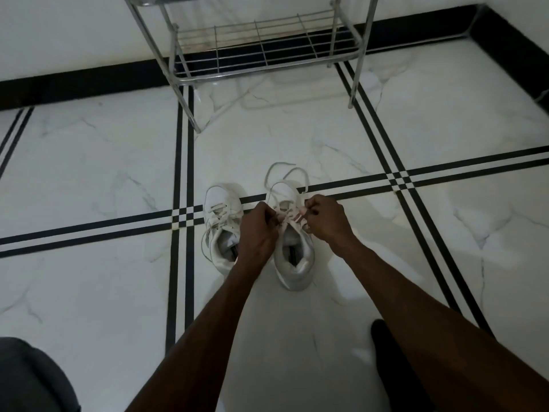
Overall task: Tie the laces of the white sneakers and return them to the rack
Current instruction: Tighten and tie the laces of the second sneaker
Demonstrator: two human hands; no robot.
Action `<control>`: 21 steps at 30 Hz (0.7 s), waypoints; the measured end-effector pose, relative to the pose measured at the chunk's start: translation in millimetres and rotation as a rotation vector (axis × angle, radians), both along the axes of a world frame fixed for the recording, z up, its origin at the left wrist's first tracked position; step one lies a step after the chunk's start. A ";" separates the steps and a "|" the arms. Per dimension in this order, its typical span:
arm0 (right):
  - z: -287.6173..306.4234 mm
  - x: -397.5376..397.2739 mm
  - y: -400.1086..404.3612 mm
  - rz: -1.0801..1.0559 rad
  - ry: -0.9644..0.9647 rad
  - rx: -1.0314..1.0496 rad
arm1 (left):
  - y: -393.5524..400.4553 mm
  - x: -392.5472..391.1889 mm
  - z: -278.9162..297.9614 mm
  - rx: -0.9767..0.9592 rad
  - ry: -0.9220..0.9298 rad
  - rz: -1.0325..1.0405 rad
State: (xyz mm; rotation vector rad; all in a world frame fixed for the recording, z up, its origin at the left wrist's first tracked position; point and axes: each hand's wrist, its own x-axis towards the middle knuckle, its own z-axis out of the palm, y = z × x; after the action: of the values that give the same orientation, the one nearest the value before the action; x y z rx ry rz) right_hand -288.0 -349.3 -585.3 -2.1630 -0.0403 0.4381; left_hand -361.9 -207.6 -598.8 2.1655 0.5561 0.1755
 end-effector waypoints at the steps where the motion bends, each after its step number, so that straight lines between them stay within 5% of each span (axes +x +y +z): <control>1: -0.3 -2.2 -0.3 -0.001 -0.011 -0.010 | 0.5 -0.6 -0.7 -0.005 0.006 -0.003; 10: 30.6 6.6 14.4 0.026 0.132 0.367 | 11.9 7.3 34.2 -0.396 -0.174 0.021; 15: 54.8 11.7 6.7 0.602 0.263 0.155 | 24.3 18.9 52.8 -0.351 -0.148 -0.117; 21: 58.6 24.4 -5.8 0.556 -0.008 0.021 | 18.0 11.9 45.6 -0.378 -0.001 -0.234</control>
State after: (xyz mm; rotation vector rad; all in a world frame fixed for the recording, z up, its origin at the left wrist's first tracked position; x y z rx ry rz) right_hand -263.6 -355.1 -526.7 -2.1134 -0.6582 0.7363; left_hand -350.0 -189.6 -553.2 1.8412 0.3023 -0.0539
